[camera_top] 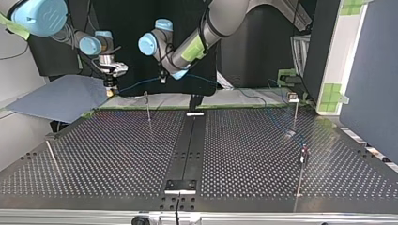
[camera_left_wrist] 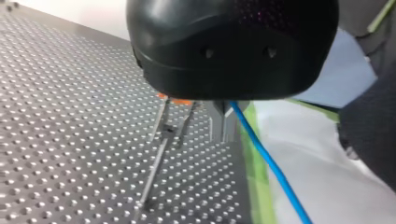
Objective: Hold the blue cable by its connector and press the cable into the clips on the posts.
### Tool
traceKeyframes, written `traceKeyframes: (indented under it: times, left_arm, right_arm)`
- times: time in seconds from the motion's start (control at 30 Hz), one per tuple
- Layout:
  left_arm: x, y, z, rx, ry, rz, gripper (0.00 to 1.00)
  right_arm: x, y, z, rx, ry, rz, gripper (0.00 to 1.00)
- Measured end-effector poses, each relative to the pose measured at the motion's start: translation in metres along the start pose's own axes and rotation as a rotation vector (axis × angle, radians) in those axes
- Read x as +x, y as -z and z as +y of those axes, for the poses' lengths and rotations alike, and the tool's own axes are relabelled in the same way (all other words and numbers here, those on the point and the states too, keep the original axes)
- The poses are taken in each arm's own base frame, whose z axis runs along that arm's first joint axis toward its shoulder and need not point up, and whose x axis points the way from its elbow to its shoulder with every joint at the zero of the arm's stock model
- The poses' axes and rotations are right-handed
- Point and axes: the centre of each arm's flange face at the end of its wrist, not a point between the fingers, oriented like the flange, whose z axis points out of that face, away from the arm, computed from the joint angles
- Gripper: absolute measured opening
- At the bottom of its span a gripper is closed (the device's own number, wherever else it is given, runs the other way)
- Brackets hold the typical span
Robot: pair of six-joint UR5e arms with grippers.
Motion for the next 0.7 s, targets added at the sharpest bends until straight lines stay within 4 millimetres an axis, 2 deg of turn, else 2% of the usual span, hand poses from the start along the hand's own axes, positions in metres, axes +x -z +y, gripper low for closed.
traceKeyframes:
  times: [0.4,0.7]
  left_arm:
    - [-0.004,-0.014,-0.009,0.048,0.057,-0.079,0.0]
    - [-0.003,-0.028,-0.014,0.08,0.1,-0.13,0.0]
  right_arm:
    - [0.008,-0.008,0.014,-0.016,-0.008,0.012,0.0]
    - [0.009,-0.011,0.014,-0.006,-0.007,0.018,0.0]
